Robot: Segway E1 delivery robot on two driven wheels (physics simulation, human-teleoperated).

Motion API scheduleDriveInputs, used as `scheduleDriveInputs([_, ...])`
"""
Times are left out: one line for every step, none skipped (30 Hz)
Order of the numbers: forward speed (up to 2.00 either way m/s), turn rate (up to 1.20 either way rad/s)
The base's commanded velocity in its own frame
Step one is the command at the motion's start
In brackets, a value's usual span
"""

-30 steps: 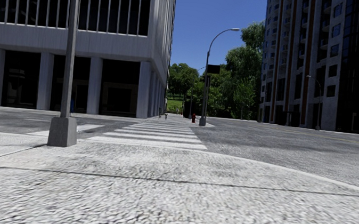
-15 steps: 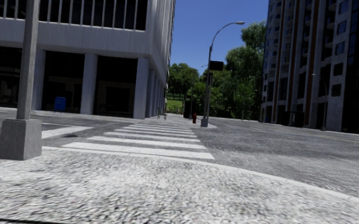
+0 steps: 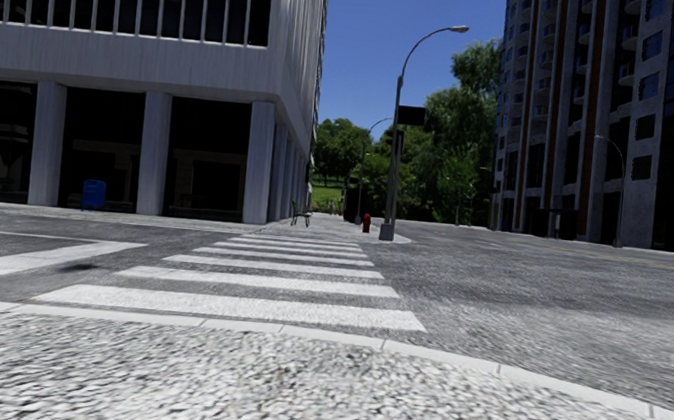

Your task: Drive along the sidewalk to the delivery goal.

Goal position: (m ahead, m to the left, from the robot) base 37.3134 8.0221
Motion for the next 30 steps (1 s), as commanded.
scheduleDriveInputs([2.0,0.0])
scheduleDriveInputs([2.0,0.0])
scheduleDriveInputs([2.0,0.0])
scheduleDriveInputs([2.0,0.0])
scheduleDriveInputs([2.0,0.0])
scheduleDriveInputs([2.0,0.0])
scheduleDriveInputs([2.0,0.0])
scheduleDriveInputs([2.0,0.0])
scheduleDriveInputs([2.0,0.0])
scheduleDriveInputs([2.0,0.0])
scheduleDriveInputs([2.0,0.0])
scheduleDriveInputs([2.0,0.0])
scheduleDriveInputs([2.0,0.0])
scheduleDriveInputs([2.0,0.0])
scheduleDriveInputs([2.0,0.0])
scheduleDriveInputs([2.0,0.0])
scheduleDriveInputs([2.0,0.0])
scheduleDriveInputs([2.0,0.0])
scheduleDriveInputs([2.0,0.0])
scheduleDriveInputs([2.0,0.0])
scheduleDriveInputs([2.0,0.0])
scheduleDriveInputs([2.0,0.0])
scheduleDriveInputs([2.0,0.0])
scheduleDriveInputs([2.0,0.0])
scheduleDriveInputs([2.0,0.0])
scheduleDriveInputs([2.0,0.0])
scheduleDriveInputs([2.0,0.0])
scheduleDriveInputs([1.92,0.0])
scheduleDriveInputs([1.92,0.0])
scheduleDriveInputs([1.86,0.0])
